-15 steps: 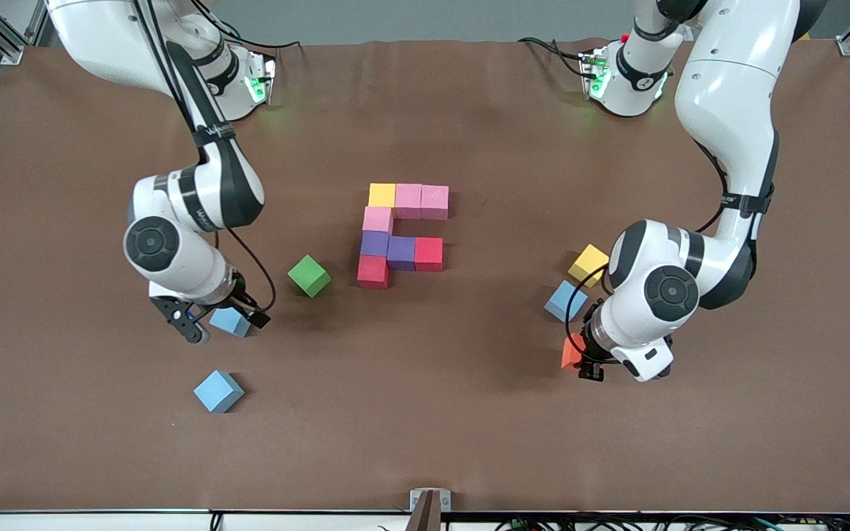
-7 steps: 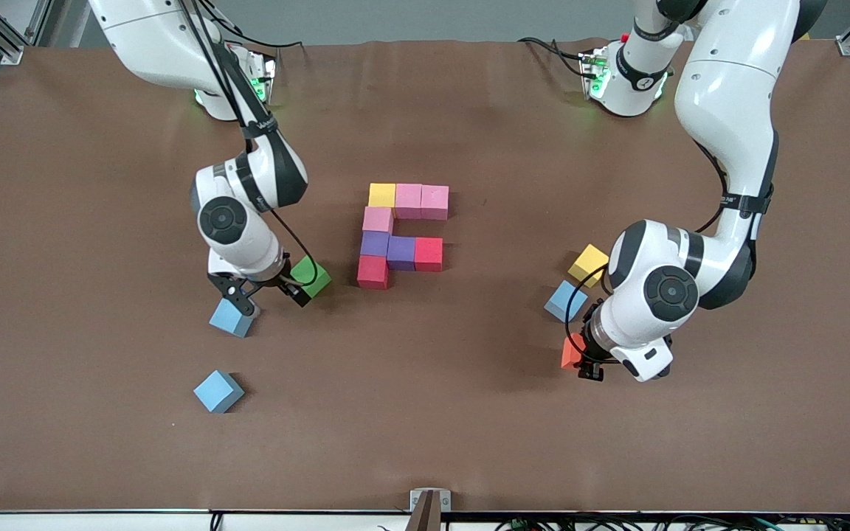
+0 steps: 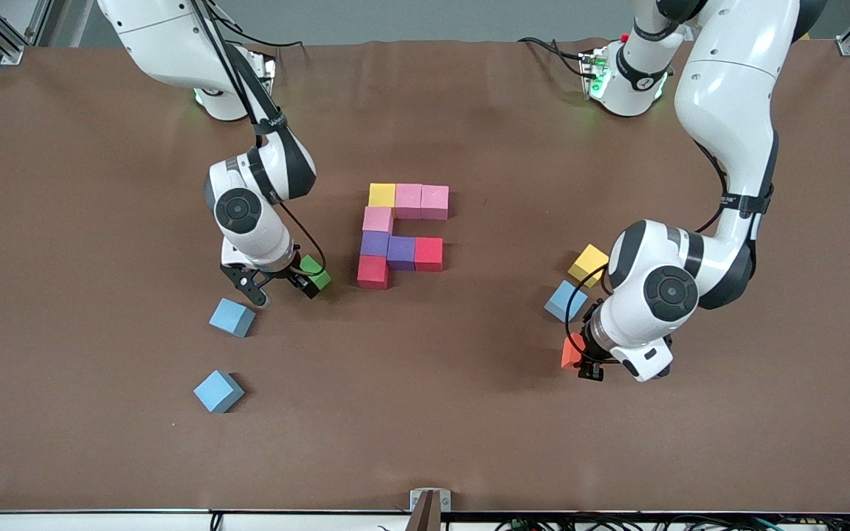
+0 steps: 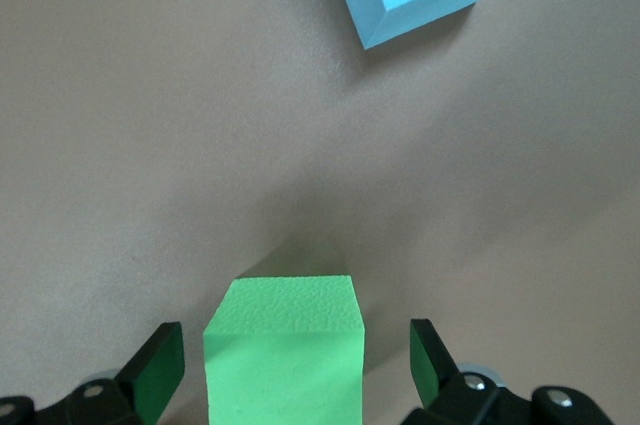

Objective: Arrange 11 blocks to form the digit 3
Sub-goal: 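Carry the green cube toward the cluster with the right gripper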

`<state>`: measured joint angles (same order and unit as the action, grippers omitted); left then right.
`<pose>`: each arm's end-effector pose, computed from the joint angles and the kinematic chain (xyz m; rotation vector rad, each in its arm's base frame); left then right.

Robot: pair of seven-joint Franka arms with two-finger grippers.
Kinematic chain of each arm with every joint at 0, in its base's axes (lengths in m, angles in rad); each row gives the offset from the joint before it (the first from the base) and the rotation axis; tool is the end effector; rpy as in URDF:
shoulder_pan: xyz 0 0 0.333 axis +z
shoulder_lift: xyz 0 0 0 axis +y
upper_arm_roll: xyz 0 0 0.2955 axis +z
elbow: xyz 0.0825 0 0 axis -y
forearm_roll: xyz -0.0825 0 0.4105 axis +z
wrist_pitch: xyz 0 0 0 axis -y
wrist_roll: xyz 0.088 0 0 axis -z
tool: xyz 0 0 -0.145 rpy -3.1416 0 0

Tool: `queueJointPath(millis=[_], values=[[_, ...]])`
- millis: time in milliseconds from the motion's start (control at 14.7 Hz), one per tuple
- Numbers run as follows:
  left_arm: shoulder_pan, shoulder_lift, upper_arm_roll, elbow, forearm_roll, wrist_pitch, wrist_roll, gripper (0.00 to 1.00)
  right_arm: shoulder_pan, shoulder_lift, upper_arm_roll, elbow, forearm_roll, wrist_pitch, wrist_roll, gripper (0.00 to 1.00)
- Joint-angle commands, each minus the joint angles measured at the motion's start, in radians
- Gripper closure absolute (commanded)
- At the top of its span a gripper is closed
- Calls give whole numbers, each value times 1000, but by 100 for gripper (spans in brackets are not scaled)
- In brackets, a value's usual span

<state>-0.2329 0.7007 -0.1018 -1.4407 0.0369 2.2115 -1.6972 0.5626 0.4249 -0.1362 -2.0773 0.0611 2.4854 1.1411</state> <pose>0.7047 -0.2319 0.2169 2.3725 1.9339 0.0148 0.5422 0.2437 0.1439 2.9019 -1.1452 0.0080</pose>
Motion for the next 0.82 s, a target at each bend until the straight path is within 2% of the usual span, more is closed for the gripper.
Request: queueJointPath(millis=[0,204,544,612,748], values=[[1,-1,-1,3,-8,-9,1,64,26,-32,-3,-35,11,13,14,4],[1,-1,-1,3,-8,-9,2,64,30,-32,-2,-46,16,16,14,6],[0,0,-1,3,-6,-9,1,64,46,-34,-3,-95,16,92,14,20],[0,0,-1,3,-6,-9,1,64,46,-34,-3,-96,16,89,14,27],[0,0,-1,3,-6,-9,2,64,49,-34,-3,-95,14,82,14,48]])
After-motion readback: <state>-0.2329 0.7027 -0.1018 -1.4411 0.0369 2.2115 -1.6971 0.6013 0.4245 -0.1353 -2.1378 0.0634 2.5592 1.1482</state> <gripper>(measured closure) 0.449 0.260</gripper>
